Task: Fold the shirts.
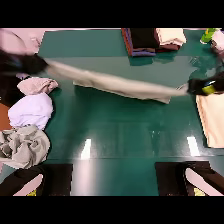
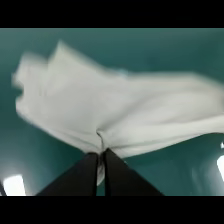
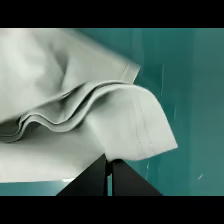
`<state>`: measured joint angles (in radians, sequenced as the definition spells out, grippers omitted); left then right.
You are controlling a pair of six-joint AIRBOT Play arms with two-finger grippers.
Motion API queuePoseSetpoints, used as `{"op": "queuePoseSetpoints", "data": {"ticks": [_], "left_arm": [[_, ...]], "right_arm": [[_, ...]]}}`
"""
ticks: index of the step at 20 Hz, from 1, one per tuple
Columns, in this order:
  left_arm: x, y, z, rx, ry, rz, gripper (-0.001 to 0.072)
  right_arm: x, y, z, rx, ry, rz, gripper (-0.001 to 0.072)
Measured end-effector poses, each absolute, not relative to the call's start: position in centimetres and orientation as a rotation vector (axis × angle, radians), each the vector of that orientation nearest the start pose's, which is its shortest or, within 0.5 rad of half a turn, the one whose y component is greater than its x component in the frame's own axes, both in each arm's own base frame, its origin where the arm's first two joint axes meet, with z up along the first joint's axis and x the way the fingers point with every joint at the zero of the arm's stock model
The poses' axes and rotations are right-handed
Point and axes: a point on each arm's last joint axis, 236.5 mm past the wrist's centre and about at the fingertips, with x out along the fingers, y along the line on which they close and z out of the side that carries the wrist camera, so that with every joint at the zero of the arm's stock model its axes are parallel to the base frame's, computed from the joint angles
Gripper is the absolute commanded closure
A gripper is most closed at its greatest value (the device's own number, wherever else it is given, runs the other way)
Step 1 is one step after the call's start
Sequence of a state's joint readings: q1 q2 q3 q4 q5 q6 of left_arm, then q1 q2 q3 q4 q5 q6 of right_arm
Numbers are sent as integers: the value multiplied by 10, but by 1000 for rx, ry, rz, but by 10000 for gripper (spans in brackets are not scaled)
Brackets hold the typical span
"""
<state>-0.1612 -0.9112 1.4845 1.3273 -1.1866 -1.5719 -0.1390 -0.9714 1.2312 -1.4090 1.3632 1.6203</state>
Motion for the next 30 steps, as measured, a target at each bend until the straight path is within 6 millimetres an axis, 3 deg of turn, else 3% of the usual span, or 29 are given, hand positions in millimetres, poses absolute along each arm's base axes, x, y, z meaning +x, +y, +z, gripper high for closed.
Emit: {"op": "queuePoseSetpoints", "data": {"ticks": [4,7,10,13,14,16,18,21,23,25,28,30], "left_arm": [[298,-100,428,-94,275,-364,682],[258,-91,506,-93,51,-367,683],[229,-84,556,-90,-120,-363,683],[227,-77,569,-68,-165,-333,683],[236,-74,562,-54,-137,-315,683],[271,-70,526,-25,-9,-272,682],[315,-71,468,1,178,-243,682],[382,-76,344,36,524,-215,682],[416,-79,258,51,729,-205,683],[446,-83,184,60,869,-196,682],[483,-88,106,65,959,-187,683],[501,-90,80,62,959,-184,683]], "right_arm": [[314,-14,261,196,763,-30,695],[289,-13,350,156,531,-33,695],[267,-11,416,126,372,-33,696],[261,-10,456,105,291,-32,696],[265,-11,460,103,287,-31,696],[281,-13,454,107,321,-30,696],[309,-15,421,122,423,-24,696],[361,-13,333,144,674,0,696],[390,-6,266,150,841,24,696],[417,-3,195,160,1001,31,696],[449,-1,113,176,1153,31,696],[466,-1,83,182,1197,30,696]]}}
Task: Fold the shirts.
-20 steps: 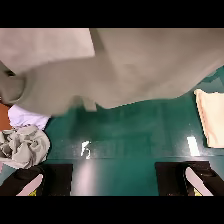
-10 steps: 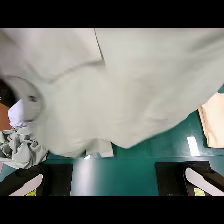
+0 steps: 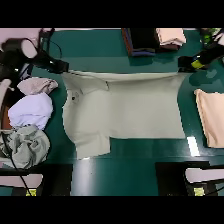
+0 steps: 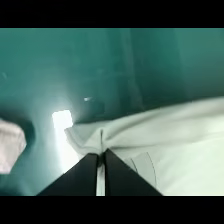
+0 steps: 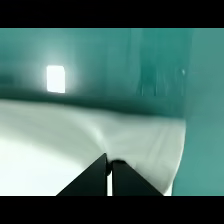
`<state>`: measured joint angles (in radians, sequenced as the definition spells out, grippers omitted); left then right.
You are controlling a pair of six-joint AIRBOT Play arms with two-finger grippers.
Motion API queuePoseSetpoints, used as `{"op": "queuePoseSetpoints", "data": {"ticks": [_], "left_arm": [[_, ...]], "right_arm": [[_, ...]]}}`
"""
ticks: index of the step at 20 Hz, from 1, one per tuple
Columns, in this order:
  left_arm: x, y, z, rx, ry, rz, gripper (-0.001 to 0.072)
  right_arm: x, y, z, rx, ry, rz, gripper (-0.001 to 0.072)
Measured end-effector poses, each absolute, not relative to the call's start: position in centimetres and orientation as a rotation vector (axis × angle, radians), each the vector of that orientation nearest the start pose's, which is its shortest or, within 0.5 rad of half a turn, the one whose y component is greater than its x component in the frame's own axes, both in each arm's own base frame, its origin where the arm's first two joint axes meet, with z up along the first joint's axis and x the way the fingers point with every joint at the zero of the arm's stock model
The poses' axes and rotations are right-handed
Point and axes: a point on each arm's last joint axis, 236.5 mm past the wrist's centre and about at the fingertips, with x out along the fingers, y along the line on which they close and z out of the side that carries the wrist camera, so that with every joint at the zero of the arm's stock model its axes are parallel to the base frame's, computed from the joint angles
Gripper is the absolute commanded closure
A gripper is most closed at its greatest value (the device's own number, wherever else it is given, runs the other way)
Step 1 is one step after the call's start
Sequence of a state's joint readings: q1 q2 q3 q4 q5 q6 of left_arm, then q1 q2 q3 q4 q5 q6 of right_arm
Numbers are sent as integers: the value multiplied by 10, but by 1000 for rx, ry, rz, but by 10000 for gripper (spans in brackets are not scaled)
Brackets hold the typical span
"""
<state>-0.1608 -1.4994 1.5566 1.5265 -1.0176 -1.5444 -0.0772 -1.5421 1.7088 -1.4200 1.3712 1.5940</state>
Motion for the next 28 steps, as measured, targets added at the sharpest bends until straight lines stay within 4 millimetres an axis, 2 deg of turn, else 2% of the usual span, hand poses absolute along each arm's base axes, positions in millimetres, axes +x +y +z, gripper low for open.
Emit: {"op": "queuePoseSetpoints", "data": {"ticks": [1,3,6,9,12,16,17,18,19,21,24,27,28], "left_arm": [[506,-91,70,62,965,-184,683],[512,-92,63,62,967,-184,682],[500,-92,53,79,1049,-196,682],[474,-95,32,75,1177,-225,682],[449,-103,2,44,1283,-265,682],[429,-112,-30,-6,1347,-289,682],[425,-112,-35,-13,1360,-291,679],[423,-113,-38,-19,1367,-293,493],[420,-114,-40,-24,1379,-295,193],[413,-114,-43,-39,1409,-288,170],[399,-112,-33,-52,1446,-273,170],[375,-106,-13,-61,1443,-254,169],[363,-104,-7,-70,1439,-245,169]], "right_arm": [[475,-1,71,183,1214,30,696],[487,-1,63,181,1222,35,696],[487,-6,56,174,1258,39,696],[467,-13,39,162,1325,20,695],[445,-16,13,158,1386,4,695],[422,-16,-20,163,1453,-5,685],[418,-15,-26,167,1463,-4,531],[415,-13,-30,178,1473,0,348],[415,-11,-31,191,1471,7,342],[418,-6,-26,227,1454,24,343],[418,-6,-1,249,1402,42,343],[390,-23,18,231,1391,0,342],[372,-34,19,219,1402,-32,276]]}}
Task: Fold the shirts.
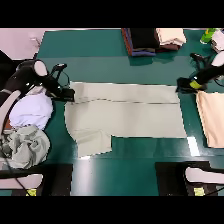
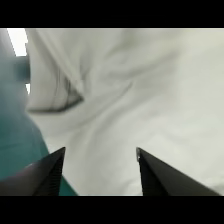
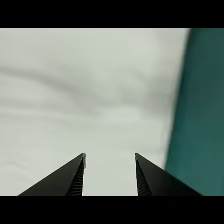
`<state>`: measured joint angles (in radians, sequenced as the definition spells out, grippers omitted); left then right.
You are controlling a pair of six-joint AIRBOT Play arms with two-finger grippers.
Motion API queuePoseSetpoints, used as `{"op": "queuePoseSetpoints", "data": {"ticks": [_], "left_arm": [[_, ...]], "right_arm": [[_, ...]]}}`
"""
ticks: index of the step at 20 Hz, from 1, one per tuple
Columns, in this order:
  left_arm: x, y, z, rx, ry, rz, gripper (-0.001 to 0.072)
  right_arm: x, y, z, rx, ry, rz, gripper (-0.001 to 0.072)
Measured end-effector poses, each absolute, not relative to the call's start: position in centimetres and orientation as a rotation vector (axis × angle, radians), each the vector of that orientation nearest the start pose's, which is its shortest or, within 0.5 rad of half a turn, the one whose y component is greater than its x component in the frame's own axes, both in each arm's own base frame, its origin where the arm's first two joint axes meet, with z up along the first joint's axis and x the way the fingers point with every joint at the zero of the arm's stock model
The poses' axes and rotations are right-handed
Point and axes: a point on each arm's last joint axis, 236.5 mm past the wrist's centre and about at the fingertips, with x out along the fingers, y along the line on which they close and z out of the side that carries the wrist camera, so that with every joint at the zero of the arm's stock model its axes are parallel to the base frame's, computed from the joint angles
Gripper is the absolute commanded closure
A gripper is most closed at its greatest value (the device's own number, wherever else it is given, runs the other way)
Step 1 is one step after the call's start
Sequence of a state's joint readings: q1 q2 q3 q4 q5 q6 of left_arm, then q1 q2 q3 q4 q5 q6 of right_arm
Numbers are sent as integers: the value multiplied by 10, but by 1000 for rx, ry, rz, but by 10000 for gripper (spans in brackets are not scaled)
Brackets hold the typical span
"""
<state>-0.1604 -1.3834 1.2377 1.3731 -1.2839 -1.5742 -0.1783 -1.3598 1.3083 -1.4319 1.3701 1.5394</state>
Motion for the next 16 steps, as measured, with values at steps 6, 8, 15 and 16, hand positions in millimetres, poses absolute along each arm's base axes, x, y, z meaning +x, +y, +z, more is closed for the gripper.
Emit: {"op": "queuePoseSetpoints", "data": {"ticks": [6,8,15,16], "left_arm": [[281,-94,-6,-152,1435,-196,170],[264,-94,-10,-175,1439,-194,170],[249,-96,-14,-207,1425,-195,170],[249,-96,-14,-209,1423,-196,170]], "right_arm": [[253,-69,-24,306,1576,-182,200],[222,-67,-44,335,1637,-198,200],[191,-47,-83,423,1661,-183,263],[191,-45,-85,431,1657,-181,284]]}}
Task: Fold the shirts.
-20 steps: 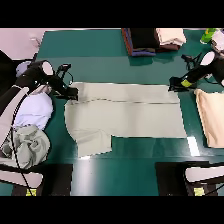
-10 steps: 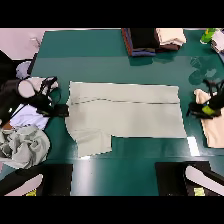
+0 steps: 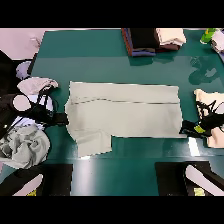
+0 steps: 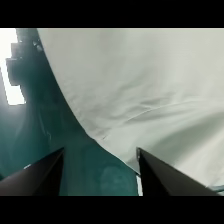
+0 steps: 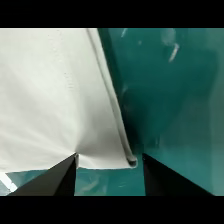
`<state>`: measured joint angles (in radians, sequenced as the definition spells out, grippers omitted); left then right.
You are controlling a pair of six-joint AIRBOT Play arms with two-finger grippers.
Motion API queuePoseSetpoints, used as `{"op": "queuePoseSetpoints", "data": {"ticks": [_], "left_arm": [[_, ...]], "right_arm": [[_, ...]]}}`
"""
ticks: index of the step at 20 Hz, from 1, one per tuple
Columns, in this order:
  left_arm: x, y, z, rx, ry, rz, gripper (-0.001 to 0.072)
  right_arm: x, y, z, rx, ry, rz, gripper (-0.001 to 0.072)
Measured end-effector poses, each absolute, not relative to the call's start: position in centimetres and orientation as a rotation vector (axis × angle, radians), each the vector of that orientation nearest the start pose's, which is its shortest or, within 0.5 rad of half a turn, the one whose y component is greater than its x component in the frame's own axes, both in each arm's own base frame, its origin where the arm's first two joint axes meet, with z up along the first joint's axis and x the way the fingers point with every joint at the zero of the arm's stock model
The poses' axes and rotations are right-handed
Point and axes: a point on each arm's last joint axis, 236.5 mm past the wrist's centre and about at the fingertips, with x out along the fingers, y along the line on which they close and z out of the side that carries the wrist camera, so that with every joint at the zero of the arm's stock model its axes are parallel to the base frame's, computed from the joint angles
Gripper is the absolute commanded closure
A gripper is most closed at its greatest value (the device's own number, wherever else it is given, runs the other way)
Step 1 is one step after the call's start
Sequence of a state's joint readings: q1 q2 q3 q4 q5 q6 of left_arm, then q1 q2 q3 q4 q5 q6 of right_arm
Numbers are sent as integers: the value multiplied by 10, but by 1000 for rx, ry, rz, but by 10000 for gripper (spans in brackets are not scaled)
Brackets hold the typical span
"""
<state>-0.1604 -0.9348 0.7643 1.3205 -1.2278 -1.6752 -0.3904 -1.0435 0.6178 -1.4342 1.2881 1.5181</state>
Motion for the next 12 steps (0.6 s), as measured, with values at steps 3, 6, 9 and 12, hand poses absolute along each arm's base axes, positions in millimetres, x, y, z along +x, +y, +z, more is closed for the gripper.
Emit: {"op": "queuePoseSetpoints", "data": {"ticks": [3,6,9,12], "left_arm": [[249,-96,-14,-211,1422,-196,169],[244,-98,-15,-215,1438,-202,169],[228,-115,-19,-181,1480,-257,164],[205,-146,-27,-144,1521,-340,127]], "right_arm": [[191,-39,-87,429,1656,-164,555],[195,-29,-89,390,1654,-120,693],[200,-20,-89,351,1646,-83,693],[202,-14,-90,325,1642,-62,693]]}}
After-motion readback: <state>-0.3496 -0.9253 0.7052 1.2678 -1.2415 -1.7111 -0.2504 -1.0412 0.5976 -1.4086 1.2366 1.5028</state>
